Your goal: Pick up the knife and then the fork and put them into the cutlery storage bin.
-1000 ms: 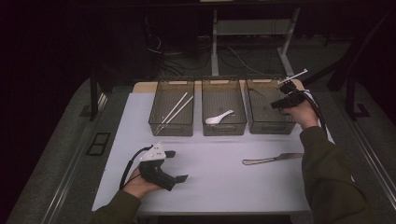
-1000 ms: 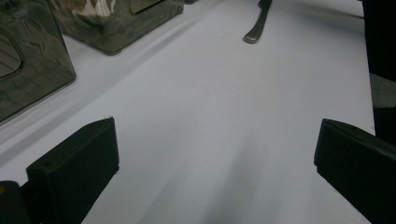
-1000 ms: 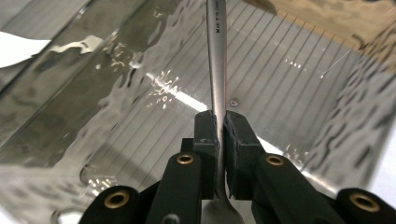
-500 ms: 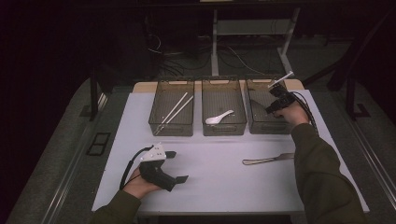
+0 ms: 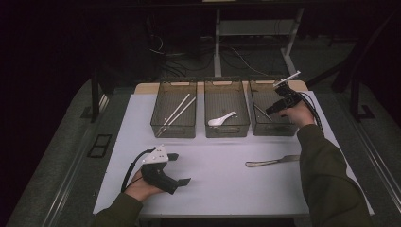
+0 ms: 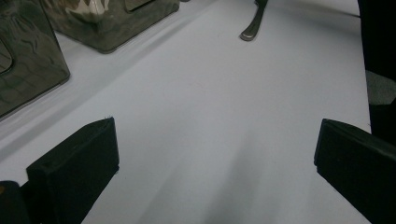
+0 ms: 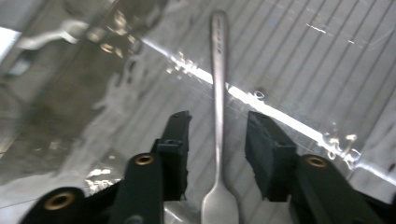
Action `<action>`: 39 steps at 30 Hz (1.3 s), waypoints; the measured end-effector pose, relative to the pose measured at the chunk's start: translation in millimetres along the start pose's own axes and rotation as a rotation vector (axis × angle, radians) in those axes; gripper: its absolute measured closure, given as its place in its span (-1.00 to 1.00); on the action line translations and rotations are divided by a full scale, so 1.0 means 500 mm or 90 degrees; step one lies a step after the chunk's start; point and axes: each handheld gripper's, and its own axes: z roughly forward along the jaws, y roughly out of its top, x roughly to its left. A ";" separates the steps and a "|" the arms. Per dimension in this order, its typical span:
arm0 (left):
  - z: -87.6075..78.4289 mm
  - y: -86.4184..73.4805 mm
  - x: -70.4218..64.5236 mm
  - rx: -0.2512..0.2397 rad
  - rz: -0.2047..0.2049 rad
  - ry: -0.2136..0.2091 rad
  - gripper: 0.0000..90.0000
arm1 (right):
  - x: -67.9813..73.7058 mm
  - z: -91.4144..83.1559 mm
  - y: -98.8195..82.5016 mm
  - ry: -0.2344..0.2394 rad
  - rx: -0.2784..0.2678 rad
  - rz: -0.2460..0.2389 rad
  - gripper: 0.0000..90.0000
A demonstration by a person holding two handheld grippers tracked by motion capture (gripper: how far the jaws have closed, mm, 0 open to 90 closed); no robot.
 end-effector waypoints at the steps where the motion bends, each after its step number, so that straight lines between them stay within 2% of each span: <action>1: 0.000 0.000 0.000 0.000 0.000 0.000 -1.00 | 0.001 -0.007 -0.001 -0.001 -0.009 -0.001 0.15; 3: 0.000 0.000 0.000 0.001 0.000 0.000 -1.00 | 0.001 -0.020 -0.003 0.000 -0.024 -0.001 0.08; 6: 0.000 0.000 0.000 0.001 0.000 0.001 -1.00 | 0.008 -0.048 -0.010 0.003 -0.070 -0.007 -0.03; 10: 0.000 0.000 0.000 -0.001 -0.002 0.001 -1.00 | 0.019 -0.083 -0.026 0.009 -0.111 -0.033 -0.03; 16: -0.001 0.000 0.000 -0.002 -0.003 0.001 -1.00 | 0.040 -0.129 -0.059 0.018 -0.140 -0.061 0.09; 22: -0.001 0.000 0.000 -0.006 -0.005 0.003 -1.00 | 0.059 -0.169 -0.107 0.037 -0.157 -0.095 0.47; 27: -0.001 -0.001 0.000 -0.004 -0.003 0.003 -1.00 | 0.075 -0.187 -0.155 0.053 -0.160 -0.117 0.68; 34: -0.001 -0.001 0.000 -0.003 -0.002 0.004 -1.00 | 0.081 -0.178 -0.214 0.045 -0.148 -0.125 0.97; 39: -0.002 0.000 -0.001 -0.003 -0.001 0.005 -1.00 | 0.072 -0.163 -0.248 0.029 -0.125 -0.123 0.99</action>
